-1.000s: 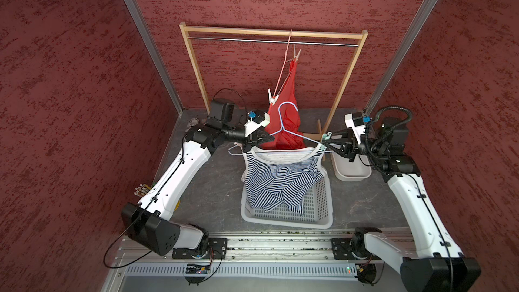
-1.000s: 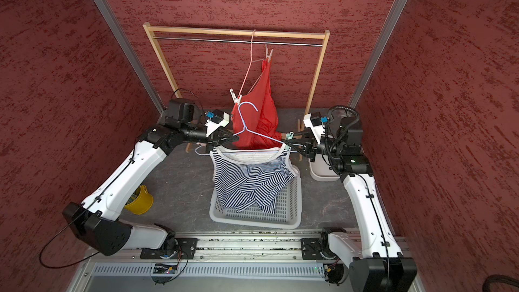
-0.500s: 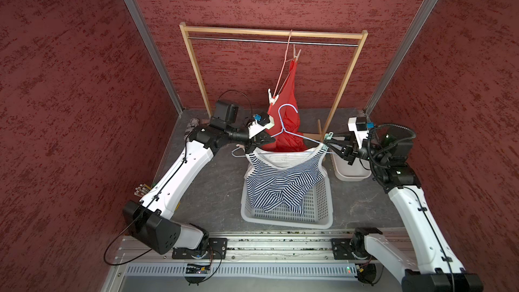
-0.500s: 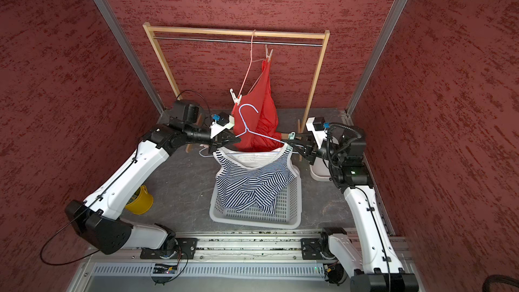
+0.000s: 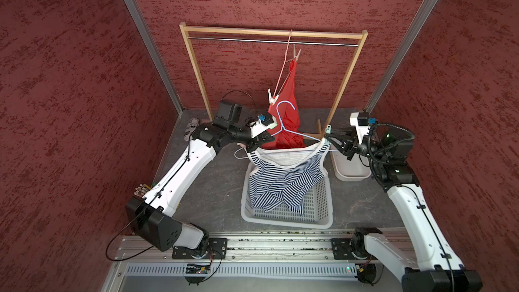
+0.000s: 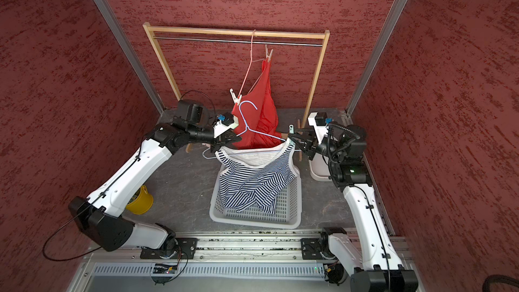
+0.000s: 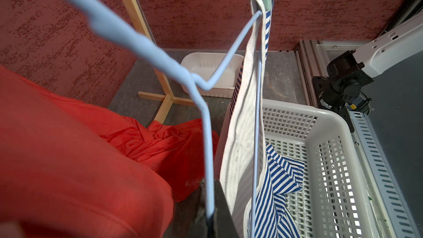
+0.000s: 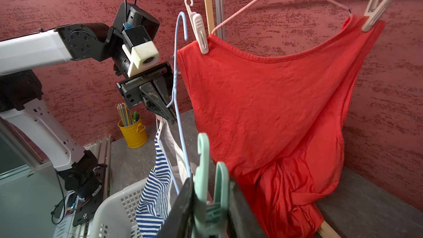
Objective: Remove the clothespins securing tank tops to the hanger
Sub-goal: Remove the clothespin from the hanger, then place the clothespin in the storage box.
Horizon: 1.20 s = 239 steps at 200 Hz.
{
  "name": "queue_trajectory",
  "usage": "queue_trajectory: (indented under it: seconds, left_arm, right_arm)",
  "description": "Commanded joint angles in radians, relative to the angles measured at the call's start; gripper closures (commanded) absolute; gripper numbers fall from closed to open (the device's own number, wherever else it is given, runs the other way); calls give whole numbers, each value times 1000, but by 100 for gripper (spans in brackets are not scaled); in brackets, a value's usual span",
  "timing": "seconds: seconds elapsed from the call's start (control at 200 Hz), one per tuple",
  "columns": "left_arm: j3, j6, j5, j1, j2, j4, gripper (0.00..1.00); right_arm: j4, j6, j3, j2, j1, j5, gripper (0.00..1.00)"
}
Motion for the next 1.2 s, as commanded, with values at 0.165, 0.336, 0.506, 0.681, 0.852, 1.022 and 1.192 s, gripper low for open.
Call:
queue_trajectory:
  seconds: [0.165,0.336,0.506,0.681,0.852,1.022,1.192]
  left_arm:
    - [-28,-6,-45,-41,-21,27,100]
    - [-46,-65,-2,-19,-60,117,100]
    - [-79,-78,70,3,-109,186,100]
    - [-82,-68,33,0,-101,156,100]
    - [-87,-64,-1,-13,-76,133,100]
    - [-101,-64,7,-22,-75,140,100]
    - [-117,-53,8,-24,-75,141,100]
  right_arm:
    - [81,0,-17,-18,-4,81,100]
    - [76,-11,-53,-10,-4,73,100]
    - [86,-2,-73,-23,-3,114,100]
    - [121,25,-62,-32,-4,153,100]
    - [173,61,-64,-62,-8,177,100]
    - [89,79,-35,-45,-25,400,100]
    - [48,128,-42,-43,-94,542,100]
